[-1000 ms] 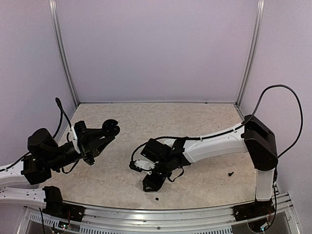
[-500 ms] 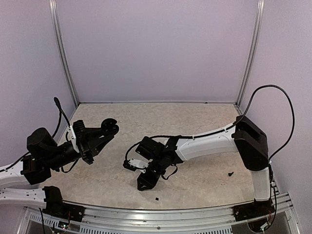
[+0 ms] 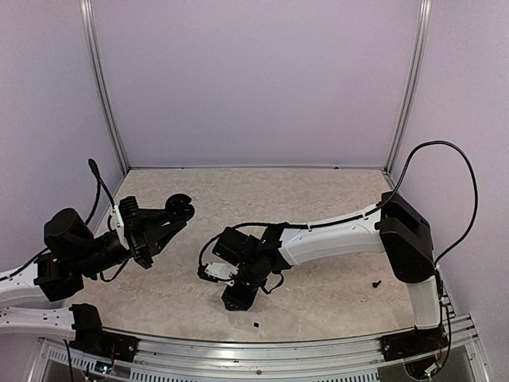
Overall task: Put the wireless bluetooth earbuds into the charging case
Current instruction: Move the right earbud to the center of the board, then pick up the right earbud from the center of the board.
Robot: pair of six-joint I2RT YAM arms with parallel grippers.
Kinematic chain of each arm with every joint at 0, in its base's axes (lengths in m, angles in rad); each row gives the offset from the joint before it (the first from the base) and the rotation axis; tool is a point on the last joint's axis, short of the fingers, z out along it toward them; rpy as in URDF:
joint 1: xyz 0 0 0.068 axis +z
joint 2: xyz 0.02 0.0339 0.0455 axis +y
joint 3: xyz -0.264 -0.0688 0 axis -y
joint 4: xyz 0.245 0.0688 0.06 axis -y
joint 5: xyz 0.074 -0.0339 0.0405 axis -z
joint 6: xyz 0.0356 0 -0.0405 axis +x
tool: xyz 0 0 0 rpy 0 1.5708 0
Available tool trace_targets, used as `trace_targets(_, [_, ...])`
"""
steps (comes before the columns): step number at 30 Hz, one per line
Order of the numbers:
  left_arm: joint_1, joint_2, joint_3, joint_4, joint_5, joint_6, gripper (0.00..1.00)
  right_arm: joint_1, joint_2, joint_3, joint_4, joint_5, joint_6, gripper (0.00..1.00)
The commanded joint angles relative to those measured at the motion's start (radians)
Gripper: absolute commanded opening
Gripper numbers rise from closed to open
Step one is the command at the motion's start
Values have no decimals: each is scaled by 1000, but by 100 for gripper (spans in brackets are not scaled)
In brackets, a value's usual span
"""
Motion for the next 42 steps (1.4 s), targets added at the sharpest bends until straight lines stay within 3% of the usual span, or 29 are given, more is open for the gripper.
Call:
trace_targets(1, [9, -5, -2, 37, 8, -12, 1, 17, 14, 33, -27, 81, 21, 47])
trace_targets(13, [9, -5, -3, 37, 8, -13, 1, 24, -10, 40, 15, 125, 23, 52])
trace_targets(31, [10, -6, 2, 34, 10, -15, 0, 1, 64, 97, -69, 126, 52, 39])
trace_targets(42, [12, 0, 1, 37, 13, -15, 1, -8, 36, 41, -96, 157, 36, 38])
